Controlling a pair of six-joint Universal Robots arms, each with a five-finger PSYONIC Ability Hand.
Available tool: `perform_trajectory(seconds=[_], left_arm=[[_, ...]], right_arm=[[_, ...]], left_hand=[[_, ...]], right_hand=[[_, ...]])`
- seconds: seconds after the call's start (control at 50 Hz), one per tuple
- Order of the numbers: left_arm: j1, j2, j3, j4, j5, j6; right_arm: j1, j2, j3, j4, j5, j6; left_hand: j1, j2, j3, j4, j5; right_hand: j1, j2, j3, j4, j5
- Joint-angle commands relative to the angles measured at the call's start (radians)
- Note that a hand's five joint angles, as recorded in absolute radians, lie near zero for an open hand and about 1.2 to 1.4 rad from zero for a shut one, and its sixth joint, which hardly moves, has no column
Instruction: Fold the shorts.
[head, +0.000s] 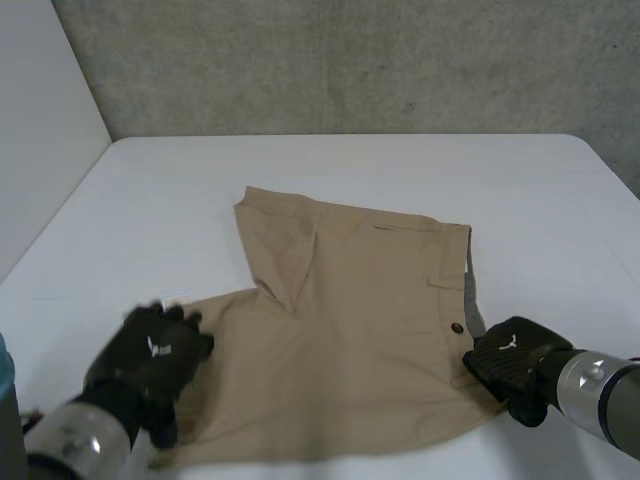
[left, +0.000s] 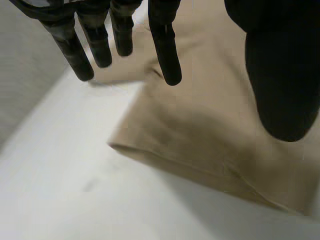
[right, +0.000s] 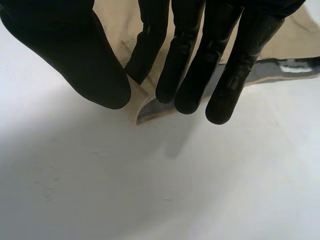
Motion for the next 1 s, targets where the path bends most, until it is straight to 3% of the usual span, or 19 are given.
perform_trajectory(seconds=[0.02, 0.08, 0.1, 0.22, 0.4, 0.58, 0.74, 1.0], left_arm=[[0.108, -0.072, 0.112, 0.271, 0.061, 0.111], [0.121, -0.144, 0.152, 0.347, 0.146, 0.130], [0.135, -0.199, 0.193, 0.382, 0.220, 0.131], [0.177, -0.423, 0.379, 0.416, 0.407, 0.124], [0.175, -0.739, 0.721, 0.398, 0.523, 0.087], [0.174, -0.984, 1.075, 0.211, 0.660, 0.047], [0.164, -1.112, 1.244, 0.089, 0.701, 0.056], [0.160, -1.173, 1.350, -0.009, 0.707, 0.082]], right_arm=[[-0.002, -0.020, 0.061, -0.130, 0.000, 0.039], [-0.002, -0.023, 0.071, -0.161, 0.000, 0.074], [0.000, -0.023, 0.074, -0.170, 0.000, 0.083], [0.000, -0.023, 0.091, -0.228, 0.000, 0.121], [0.000, -0.020, 0.104, -0.276, 0.000, 0.177], [0.001, -0.013, 0.117, -0.316, 0.000, 0.197], [0.000, -0.013, 0.121, -0.327, 0.000, 0.198], [0.000, 0.002, 0.121, -0.337, 0.000, 0.197]], left_hand=[[-0.416, -0.054, -0.055, -0.052, -0.050], [-0.389, -0.027, -0.028, -0.025, -0.023], [-0.357, 0.005, 0.004, 0.007, 0.009], [-0.254, 0.108, 0.107, 0.110, 0.112], [-0.169, 0.193, 0.192, 0.195, 0.197], [-0.081, 0.281, 0.280, 0.283, 0.285], [-0.052, 0.311, 0.310, 0.313, 0.315], [-0.107, 0.255, 0.254, 0.257, 0.259]], right_hand=[[0.414, 0.221, 0.220, 0.205, 0.232], [0.414, 0.221, 0.220, 0.205, 0.232], [0.414, 0.221, 0.220, 0.205, 0.232], [0.414, 0.221, 0.220, 0.205, 0.232], [0.414, 0.221, 0.220, 0.205, 0.232], [0.414, 0.221, 0.220, 0.205, 0.232], [0.414, 0.221, 0.220, 0.205, 0.232], [0.414, 0.221, 0.220, 0.205, 0.232]])
